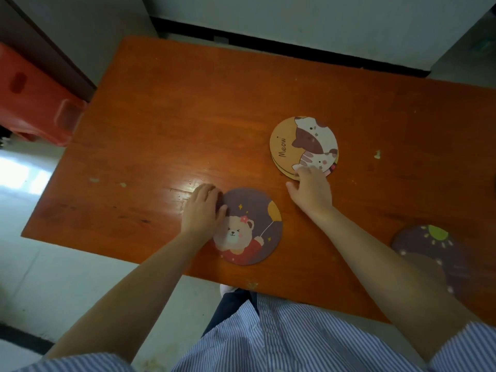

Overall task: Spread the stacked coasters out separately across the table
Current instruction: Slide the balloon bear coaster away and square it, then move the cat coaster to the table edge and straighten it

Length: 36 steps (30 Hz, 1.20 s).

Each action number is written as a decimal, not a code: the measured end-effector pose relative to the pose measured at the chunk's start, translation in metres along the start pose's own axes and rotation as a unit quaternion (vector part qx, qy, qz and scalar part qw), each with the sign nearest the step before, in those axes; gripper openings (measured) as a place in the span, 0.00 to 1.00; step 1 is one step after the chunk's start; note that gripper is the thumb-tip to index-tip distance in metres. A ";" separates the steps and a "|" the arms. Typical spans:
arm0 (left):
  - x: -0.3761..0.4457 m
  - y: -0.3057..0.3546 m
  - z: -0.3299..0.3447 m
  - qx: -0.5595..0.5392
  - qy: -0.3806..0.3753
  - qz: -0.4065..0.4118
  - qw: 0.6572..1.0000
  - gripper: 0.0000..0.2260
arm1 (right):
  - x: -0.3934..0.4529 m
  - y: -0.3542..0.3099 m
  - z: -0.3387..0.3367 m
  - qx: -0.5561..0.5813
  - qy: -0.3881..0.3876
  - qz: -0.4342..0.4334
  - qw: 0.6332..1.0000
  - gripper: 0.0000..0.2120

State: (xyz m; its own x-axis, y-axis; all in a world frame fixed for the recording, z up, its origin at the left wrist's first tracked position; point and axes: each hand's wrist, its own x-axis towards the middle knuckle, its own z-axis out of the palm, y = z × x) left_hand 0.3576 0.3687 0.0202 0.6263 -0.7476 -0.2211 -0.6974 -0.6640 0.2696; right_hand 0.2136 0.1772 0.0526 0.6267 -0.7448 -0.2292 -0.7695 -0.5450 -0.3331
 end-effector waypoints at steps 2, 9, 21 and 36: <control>-0.007 -0.012 0.012 0.038 -0.036 -0.009 0.999 0.27 | 0.019 0.003 -0.003 -0.025 0.022 -0.024 0.999 0.20; -0.014 -0.019 0.031 0.054 -0.025 -0.040 0.997 0.27 | 0.046 0.006 0.000 -0.188 -0.086 -0.074 0.976 0.19; -0.005 -0.056 -0.007 -0.029 -0.020 -0.023 0.999 0.20 | 0.040 -0.040 -0.008 -0.171 0.010 -0.074 0.982 0.14; -0.049 -0.356 -0.095 0.043 -0.081 0.056 0.994 0.22 | -0.040 -0.354 0.137 -0.060 0.013 -0.028 0.998 0.13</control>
State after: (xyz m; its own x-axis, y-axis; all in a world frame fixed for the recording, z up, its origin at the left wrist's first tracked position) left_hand 0.6087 0.6432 0.0239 0.4829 -0.8049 -0.3449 -0.7911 -0.5698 0.2224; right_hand 0.4781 0.4531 0.0545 0.6673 -0.7203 -0.1891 -0.7432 -0.6275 -0.2321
